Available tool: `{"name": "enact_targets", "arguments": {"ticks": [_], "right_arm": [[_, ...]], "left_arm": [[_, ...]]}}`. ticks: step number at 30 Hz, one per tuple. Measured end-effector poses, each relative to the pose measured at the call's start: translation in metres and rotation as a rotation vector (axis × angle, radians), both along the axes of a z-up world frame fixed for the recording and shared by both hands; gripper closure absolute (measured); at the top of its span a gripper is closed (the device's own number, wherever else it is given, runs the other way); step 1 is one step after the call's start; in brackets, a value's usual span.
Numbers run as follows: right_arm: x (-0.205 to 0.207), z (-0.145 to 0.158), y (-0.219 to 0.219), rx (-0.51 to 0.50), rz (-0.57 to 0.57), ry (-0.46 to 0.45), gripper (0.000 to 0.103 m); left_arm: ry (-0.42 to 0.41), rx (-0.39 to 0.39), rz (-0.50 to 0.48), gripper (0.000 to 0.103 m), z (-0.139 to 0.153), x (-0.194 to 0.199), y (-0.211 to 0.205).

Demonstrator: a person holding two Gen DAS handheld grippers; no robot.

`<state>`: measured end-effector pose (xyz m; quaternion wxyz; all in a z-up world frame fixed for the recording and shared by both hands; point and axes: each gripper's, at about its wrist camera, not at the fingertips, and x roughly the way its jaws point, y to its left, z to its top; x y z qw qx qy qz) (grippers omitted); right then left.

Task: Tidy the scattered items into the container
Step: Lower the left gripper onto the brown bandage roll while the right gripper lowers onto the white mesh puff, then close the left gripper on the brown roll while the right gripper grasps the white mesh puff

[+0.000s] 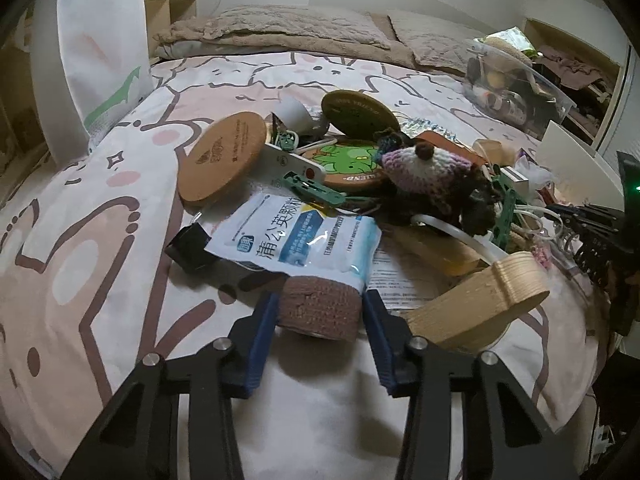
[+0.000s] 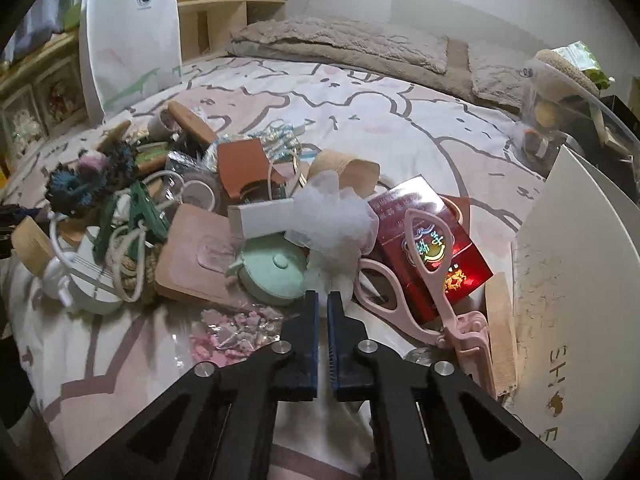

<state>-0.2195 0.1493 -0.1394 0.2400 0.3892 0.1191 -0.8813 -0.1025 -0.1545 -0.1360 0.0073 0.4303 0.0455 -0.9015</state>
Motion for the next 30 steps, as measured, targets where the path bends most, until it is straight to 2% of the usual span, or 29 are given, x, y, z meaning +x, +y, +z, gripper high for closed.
{"name": "enact_targets", "arguments": {"ticks": [5,9,12,17,18,20,21,27,29,30], "right_arm": [[0.003,0.011,-0.001,-0.024,0.013,0.005,0.099],[-0.006,0.012,0.006,-0.079,-0.062,-0.017,0.099],[-0.007,0.013,0.007,-0.073,-0.094,0.027,0.099],[-0.012,0.009,0.005,-0.073,-0.089,0.003,0.098],[-0.013,0.008,0.005,-0.071,-0.089,-0.005,0.094],[-0.014,0.005,0.005,-0.067,-0.092,-0.014,0.050],[-0.014,0.004,0.005,-0.067,-0.094,-0.016,0.022],[-0.015,0.005,0.003,-0.047,-0.117,-0.012,0.024],[-0.017,0.004,0.002,-0.042,-0.120,-0.016,0.040],[-0.019,0.003,0.002,-0.041,-0.124,-0.023,0.041]], "left_arm": [[0.007,-0.012,-0.002,0.059,0.004,0.004,0.001],[0.012,-0.035,-0.018,0.060,0.006,0.007,0.003],[0.012,-0.069,-0.032,0.060,0.007,0.010,0.004],[0.014,-0.089,-0.055,0.060,0.006,0.017,0.004],[0.014,-0.093,-0.060,0.060,0.006,0.019,0.004],[0.016,-0.104,-0.073,0.060,0.006,0.022,0.005],[0.017,-0.107,-0.082,0.060,0.006,0.024,0.005],[0.007,-0.112,-0.112,0.060,0.001,0.029,0.009],[0.009,-0.124,-0.122,0.060,0.001,0.030,0.011],[0.011,-0.126,-0.125,0.060,0.000,0.031,0.011]]}}
